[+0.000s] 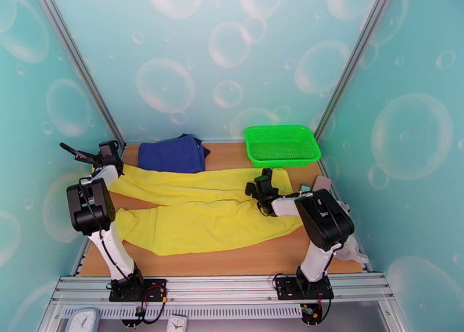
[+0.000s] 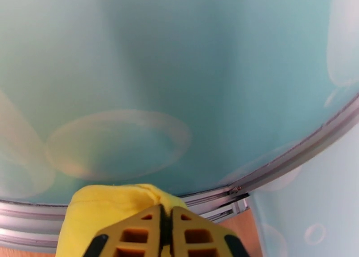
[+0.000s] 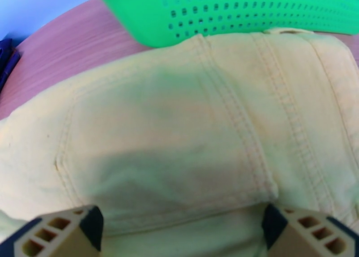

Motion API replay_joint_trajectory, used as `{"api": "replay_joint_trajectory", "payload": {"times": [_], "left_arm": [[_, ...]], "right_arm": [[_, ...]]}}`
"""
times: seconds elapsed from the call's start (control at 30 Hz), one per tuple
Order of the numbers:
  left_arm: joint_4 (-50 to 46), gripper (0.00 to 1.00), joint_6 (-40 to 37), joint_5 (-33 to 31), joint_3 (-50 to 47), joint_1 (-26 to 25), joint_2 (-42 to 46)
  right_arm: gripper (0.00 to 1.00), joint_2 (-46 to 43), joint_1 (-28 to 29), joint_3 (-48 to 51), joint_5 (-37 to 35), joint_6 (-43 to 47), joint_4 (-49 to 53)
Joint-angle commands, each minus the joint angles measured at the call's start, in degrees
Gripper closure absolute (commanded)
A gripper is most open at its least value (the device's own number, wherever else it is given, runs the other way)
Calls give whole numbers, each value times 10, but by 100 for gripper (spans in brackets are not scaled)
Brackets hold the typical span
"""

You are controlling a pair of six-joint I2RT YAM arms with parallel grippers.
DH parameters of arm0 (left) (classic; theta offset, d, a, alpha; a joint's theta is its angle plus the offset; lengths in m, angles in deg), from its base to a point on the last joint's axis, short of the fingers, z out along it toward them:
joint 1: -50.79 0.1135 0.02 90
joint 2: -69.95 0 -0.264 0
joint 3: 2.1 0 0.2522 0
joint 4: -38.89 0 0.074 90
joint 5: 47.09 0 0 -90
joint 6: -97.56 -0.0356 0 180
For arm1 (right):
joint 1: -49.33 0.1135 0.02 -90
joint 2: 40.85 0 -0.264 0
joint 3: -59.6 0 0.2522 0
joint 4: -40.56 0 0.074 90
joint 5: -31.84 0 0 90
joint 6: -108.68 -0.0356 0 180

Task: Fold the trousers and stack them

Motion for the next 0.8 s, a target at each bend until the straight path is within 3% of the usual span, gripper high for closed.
{"api": "replay_joint_trajectory", "payload": {"times": [0.0, 0.13, 0.3, 0.53, 0.77], "left_arm": [[59, 65, -87, 63, 40, -16, 4], [93, 49, -107, 100, -22, -38, 72], [45, 41, -131, 109, -103, -82, 162], [-48, 38, -71, 114, -319, -130, 326], [-154, 37, 17, 46, -475, -136, 412]], "right_arm": [[1, -17, 20, 8, -43, 5, 2], [1, -77, 85, 41, -155, 74, -62], [1, -146, 148, 104, -233, 150, -171], [1, -203, 218, 116, -148, 205, -184], [1, -188, 232, 104, -65, 182, -171]]}}
